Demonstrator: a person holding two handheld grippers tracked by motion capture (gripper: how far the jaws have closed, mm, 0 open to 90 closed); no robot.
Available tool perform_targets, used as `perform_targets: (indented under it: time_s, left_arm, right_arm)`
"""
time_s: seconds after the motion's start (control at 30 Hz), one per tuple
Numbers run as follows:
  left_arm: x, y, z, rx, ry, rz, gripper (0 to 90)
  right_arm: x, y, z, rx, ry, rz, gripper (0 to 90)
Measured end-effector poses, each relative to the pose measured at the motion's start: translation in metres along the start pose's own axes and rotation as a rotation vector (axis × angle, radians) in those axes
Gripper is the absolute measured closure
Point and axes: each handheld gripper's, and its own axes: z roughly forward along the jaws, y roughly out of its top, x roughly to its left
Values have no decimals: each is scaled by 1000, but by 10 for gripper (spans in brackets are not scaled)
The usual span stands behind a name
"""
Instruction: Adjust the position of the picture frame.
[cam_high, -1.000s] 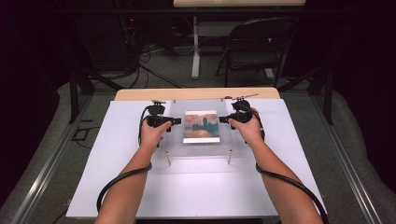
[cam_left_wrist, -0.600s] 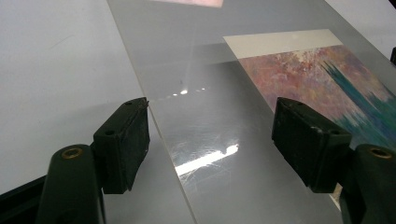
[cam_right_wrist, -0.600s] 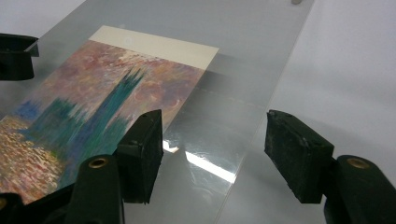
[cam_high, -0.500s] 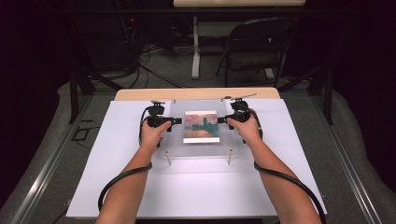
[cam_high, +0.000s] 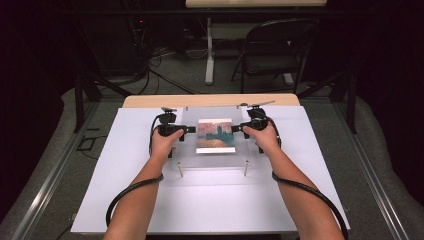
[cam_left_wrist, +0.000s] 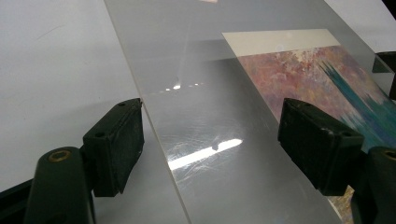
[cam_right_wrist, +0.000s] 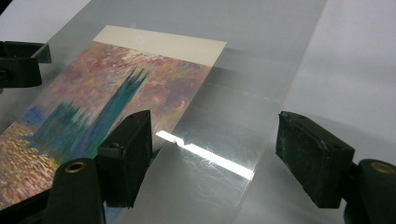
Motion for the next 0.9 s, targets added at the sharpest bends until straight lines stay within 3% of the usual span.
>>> perform_targets:
  time_s: [0.4,0.63,0.9]
  left_arm:
    - [0,-3,3,10,-37,-18,191]
    - [2,-2,4,24,-69,-31,189]
    - [4,-1,5,20,-74,-31,198]
  right_arm:
    - [-4,-2,3,-5,47,43,260]
    - [-4,-2,5,-5,51,49,249]
    - [-5,-2,6,2,68,65,250]
